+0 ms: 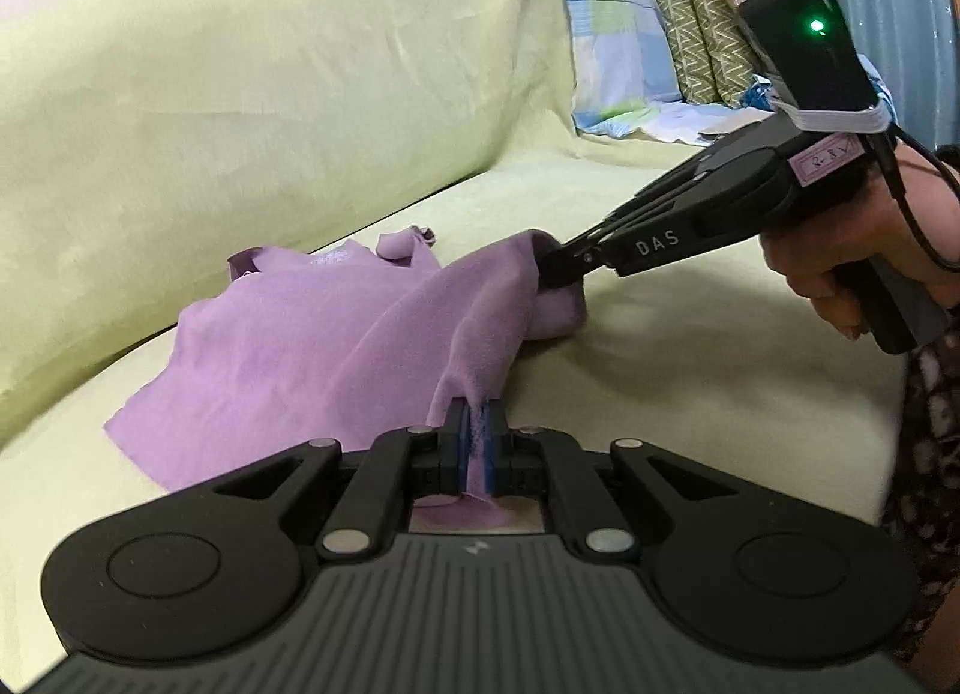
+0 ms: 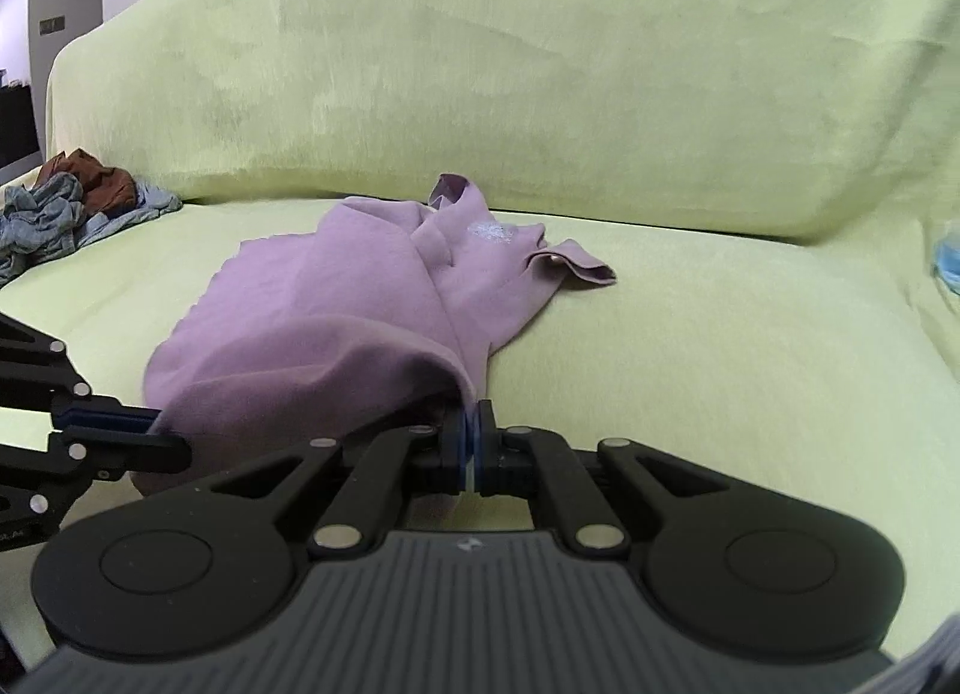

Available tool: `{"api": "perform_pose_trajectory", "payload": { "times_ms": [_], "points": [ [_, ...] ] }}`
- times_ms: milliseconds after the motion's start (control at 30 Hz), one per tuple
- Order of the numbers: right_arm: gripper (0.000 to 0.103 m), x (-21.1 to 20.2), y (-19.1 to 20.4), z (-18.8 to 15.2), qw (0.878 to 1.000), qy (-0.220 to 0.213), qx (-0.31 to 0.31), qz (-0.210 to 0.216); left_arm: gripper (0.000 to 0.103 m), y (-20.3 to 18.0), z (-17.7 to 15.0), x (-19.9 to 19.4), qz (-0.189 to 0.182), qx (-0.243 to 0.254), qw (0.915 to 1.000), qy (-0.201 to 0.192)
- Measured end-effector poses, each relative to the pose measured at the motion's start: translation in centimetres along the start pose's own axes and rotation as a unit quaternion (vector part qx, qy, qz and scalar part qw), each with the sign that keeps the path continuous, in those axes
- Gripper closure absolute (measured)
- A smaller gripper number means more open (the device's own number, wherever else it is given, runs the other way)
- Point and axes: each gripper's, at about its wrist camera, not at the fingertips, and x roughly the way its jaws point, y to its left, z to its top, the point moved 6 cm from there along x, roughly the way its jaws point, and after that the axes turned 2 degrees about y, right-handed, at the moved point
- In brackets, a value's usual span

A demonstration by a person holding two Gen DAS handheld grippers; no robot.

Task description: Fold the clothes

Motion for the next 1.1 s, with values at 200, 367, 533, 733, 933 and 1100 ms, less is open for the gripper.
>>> {"api": "perform_pose_trajectory", "payload": {
  "times_ms": [200, 367, 533, 733, 933, 1100],
  "points": [
    [0.103, -8.2, 2.7, -2.3, 1.000, -0.017, -0.008, 0.009, 0.103, -6.3, 0.5, -8.2, -0.015, 0.016, 0.9996, -0.020],
    [0.103, -13.3, 3.0, -3.5, 0.999, -0.032, -0.001, 0.008, 0.103, -8.6, 0.6, -11.6, 0.005, 0.049, 0.9985, -0.025],
    [0.085, -15.1, 2.9, -2.4, 0.999, -0.042, -0.003, 0.005, 0.097, -4.5, 1.1, -11.2, 0.049, 0.057, 0.9971, -0.014],
    [0.076, -12.4, 3.5, -1.1, 0.999, -0.033, -0.005, 0.011, 0.060, 4.2, 1.5, -6.0, 0.097, 0.089, 0.9912, 0.016],
    [0.074, -8.6, 6.6, -1.6, 0.998, 0.013, -0.052, 0.045, 0.055, 13.7, -1.8, 0.1, 0.143, 0.102, 0.9815, 0.075],
    [0.069, -5.7, 11.9, -3.4, 0.982, 0.056, -0.168, 0.069, 0.047, 18.3, -4.0, 2.1, 0.143, 0.066, 0.9830, 0.094]
  ]
}}
